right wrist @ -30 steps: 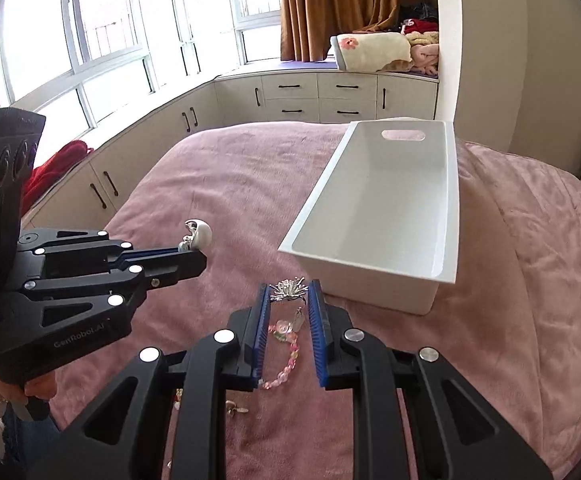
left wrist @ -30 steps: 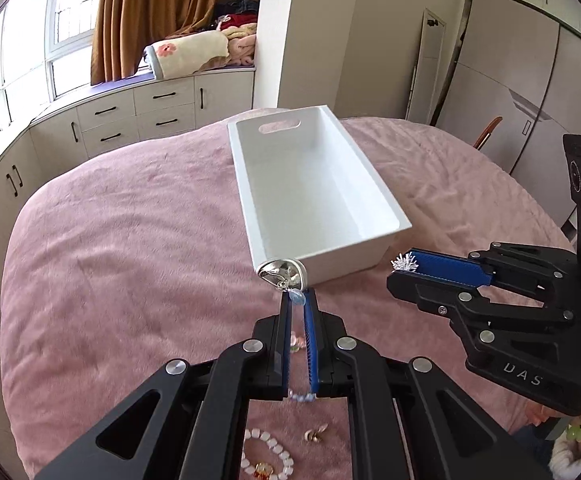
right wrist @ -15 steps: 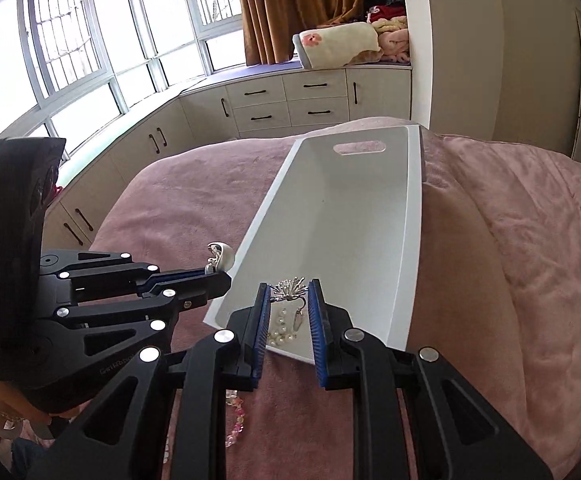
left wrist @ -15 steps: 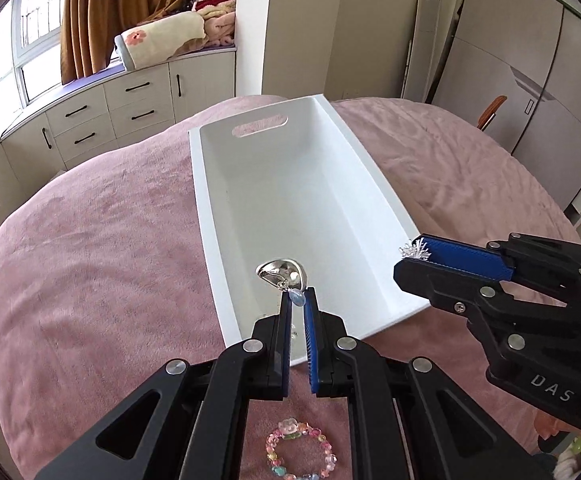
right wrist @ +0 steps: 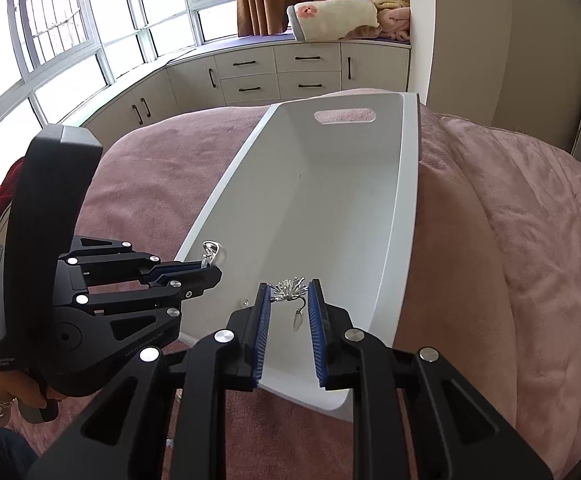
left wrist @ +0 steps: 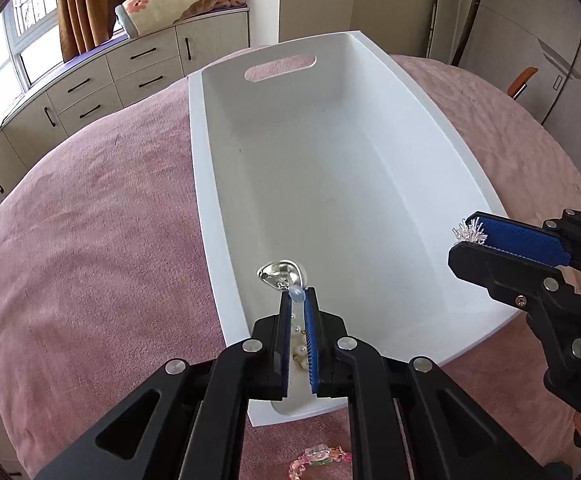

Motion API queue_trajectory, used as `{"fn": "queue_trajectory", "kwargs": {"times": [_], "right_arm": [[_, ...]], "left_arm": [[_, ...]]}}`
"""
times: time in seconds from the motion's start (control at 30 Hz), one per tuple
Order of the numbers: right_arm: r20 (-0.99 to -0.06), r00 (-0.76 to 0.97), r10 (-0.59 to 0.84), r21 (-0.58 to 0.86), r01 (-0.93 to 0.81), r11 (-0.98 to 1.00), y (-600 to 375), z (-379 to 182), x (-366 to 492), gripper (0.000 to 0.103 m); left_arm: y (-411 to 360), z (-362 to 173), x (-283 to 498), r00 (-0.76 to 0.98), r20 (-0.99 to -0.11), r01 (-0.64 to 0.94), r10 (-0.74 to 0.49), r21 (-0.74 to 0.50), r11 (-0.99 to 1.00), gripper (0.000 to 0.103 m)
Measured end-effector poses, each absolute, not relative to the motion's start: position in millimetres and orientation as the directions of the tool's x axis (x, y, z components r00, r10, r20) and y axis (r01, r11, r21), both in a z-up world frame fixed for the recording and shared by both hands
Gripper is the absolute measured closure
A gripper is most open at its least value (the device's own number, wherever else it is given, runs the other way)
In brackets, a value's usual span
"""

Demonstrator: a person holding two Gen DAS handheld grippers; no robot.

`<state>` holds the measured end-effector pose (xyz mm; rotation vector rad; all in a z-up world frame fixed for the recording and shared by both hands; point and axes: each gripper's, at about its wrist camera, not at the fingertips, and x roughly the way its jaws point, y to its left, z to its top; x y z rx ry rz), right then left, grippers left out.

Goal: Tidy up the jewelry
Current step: 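Open both tools to release the silver earrings into the tray, then move both tools toward the white bead bracelet and gold earring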

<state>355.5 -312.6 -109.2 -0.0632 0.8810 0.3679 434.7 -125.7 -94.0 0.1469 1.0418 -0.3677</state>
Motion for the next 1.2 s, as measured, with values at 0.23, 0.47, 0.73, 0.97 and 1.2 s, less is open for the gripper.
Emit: {"fn": "queue_trajectory", "kwargs": {"times": [0.23, 0.47, 0.73, 0.97, 1.2], "right_arm": [[-0.755, 0.591, 0.284, 0.088, -0.338, 0.937, -315.3, -105.1, 347.9, 0.060], [-0.713, 0.640, 0.288, 0.058, -0.355, 0.933, -314.3, -76.0, 327.7, 0.037], [-0.637, 0.690, 0.344, 0.044, -0.412, 0.910, -299.9, -36.9, 285.0, 0.016], [-0.623, 0.676, 0.394, 0.041, -0.474, 0.879, -273.6, -35.0, 250.2, 0.011], [-0.665, 0.625, 0.408, 0.034, -0.521, 0.853, -248.7, -65.9, 218.5, 0.010]], "left_arm": [[-128.6, -83.8, 423.7, 0.478, -0.851, 0.369, -0.218, -0.031, 0.929, 0.059], [-116.4, -50.2, 401.0, 0.544, -0.806, 0.364, -0.234, -0.025, 0.931, 0.050], [-70.0, -7.0, 343.3, 0.639, -0.734, 0.320, -0.229, -0.017, 0.947, 0.035], [-28.9, -4.6, 291.3, 0.653, -0.730, 0.282, -0.203, -0.014, 0.959, 0.022], [3.9, -26.2, 243.0, 0.644, -0.747, 0.227, -0.166, -0.021, 0.974, 0.019]]}}
